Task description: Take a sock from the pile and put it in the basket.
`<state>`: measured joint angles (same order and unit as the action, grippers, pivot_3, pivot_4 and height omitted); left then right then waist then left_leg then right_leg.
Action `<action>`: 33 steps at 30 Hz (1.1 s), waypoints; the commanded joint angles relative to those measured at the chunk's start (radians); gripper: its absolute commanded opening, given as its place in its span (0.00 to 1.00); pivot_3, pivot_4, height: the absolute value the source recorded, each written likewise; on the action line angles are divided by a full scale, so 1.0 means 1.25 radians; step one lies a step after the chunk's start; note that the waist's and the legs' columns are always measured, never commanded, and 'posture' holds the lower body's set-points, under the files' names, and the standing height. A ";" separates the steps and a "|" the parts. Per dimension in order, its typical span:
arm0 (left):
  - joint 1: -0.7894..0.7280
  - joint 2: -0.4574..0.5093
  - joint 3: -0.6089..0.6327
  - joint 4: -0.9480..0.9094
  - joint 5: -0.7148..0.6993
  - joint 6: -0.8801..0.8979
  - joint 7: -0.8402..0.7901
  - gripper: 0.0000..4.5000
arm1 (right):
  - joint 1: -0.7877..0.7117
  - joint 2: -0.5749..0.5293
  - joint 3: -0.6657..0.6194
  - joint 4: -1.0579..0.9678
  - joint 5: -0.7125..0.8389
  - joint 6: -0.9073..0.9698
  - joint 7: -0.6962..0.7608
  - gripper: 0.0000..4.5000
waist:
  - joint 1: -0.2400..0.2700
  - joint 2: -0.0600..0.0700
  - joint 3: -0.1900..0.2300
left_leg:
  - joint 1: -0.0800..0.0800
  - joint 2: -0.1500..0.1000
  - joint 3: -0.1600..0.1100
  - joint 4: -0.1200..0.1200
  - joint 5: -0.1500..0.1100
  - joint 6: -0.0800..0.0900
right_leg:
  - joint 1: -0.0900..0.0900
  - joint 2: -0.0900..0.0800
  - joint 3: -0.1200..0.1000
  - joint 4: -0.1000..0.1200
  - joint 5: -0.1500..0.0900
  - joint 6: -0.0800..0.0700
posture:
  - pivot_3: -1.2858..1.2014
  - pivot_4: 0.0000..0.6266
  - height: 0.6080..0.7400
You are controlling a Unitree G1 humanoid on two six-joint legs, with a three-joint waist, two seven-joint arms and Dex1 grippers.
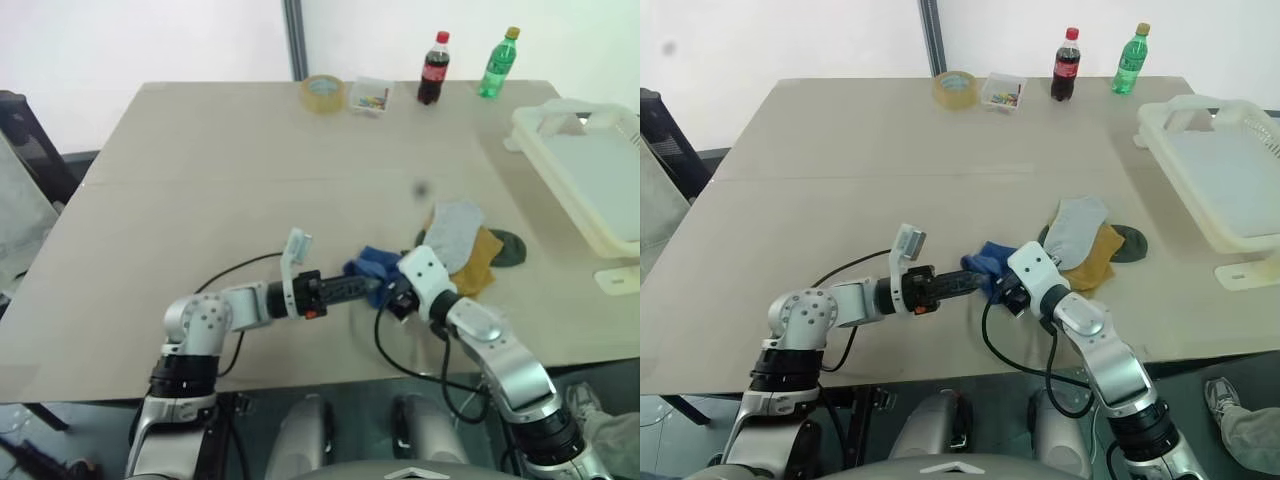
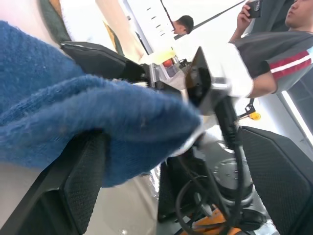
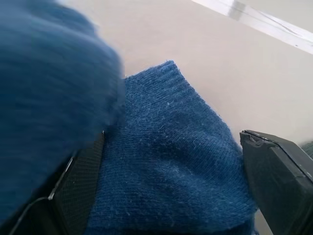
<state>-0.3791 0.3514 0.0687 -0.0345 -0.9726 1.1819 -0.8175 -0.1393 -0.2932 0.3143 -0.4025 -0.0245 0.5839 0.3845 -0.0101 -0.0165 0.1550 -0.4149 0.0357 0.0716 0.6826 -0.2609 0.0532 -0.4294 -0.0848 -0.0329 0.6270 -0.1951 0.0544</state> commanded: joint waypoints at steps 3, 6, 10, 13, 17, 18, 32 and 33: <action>-0.035 -0.018 -0.005 0.033 0.020 -0.051 -0.023 0.99 | 0.003 -0.061 -0.055 -0.141 0.021 0.102 0.031 1.00 | 0.000 0.000 0.000 | 0.000 0.000 0.000 0.000 0.000 0.000 | 0.000 0.000 0.000 0.000 0.000 0.000 | 0.52 0.24 1.00; -0.060 -0.037 -0.008 0.070 0.037 -0.078 -0.031 0.99 | 0.006 -0.109 -0.071 -0.195 0.025 0.144 0.052 1.00 | 0.000 0.000 0.000 | 0.000 0.000 0.000 0.000 0.000 0.000 | 0.000 0.000 0.000 0.000 0.000 0.000 | 0.52 0.24 1.00; -0.084 -0.064 -0.030 0.103 0.062 -0.100 -0.043 0.99 | 0.007 -0.139 -0.095 -0.229 0.032 0.163 0.056 1.00 | 0.001 0.000 0.000 | -0.001 -0.001 0.000 0.000 0.000 0.000 | 0.000 0.000 0.000 0.000 0.000 0.000 | 0.52 0.24 1.00; -0.095 -0.077 -0.042 0.126 0.079 -0.116 -0.049 0.99 | 0.037 -0.155 -0.134 -0.260 0.049 0.190 0.059 1.00 | 0.002 -0.001 0.000 | -0.001 -0.001 0.000 0.000 0.000 0.000 | 0.000 0.000 0.000 0.000 0.000 0.000 | 0.52 0.24 1.00; -0.106 -0.091 -0.055 0.152 0.098 -0.127 -0.060 0.99 | 0.054 -0.079 -0.234 -0.301 0.137 0.283 0.041 1.00 | 0.003 -0.001 0.001 | -0.001 -0.001 0.000 0.000 0.000 0.000 | 0.000 0.000 0.000 0.000 0.000 0.000 | 0.52 0.24 1.00; -0.106 -0.093 -0.057 0.154 0.101 -0.127 -0.062 0.99 | 0.051 -0.050 -0.255 -0.306 0.162 0.300 0.034 1.00 | 0.002 -0.001 0.001 | -0.001 -0.001 0.000 0.000 0.000 0.000 | 0.000 0.000 0.000 0.000 0.000 0.000 | 0.52 0.24 1.00; -0.101 -0.086 -0.058 0.173 0.131 -0.132 -0.091 0.99 | -0.029 0.156 -0.300 -0.132 0.299 0.313 -0.043 1.00 | -0.001 -0.001 0.000 | -0.001 0.000 0.000 0.000 0.000 0.000 | 0.000 0.000 0.000 0.000 0.000 0.000 | 0.52 0.24 1.00; -0.100 -0.085 -0.059 0.173 0.133 -0.133 -0.092 0.99 | -0.034 0.181 -0.324 -0.098 0.326 0.326 -0.046 1.00 | -0.001 -0.001 0.000 | -0.001 0.000 0.000 0.000 0.000 0.000 | 0.000 0.000 0.000 0.000 0.000 0.000 | 0.52 0.24 1.00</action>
<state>-0.5008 0.2450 -0.0083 0.1817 -0.8070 1.0244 -0.9190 -0.1614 -0.1069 -0.0455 -0.5564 0.3217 0.9785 0.3351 -0.0112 -0.0173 0.1556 -0.4162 0.0353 0.0712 0.6828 -0.2612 0.0537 -0.4298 -0.0843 -0.0330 0.6265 -0.1950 0.0543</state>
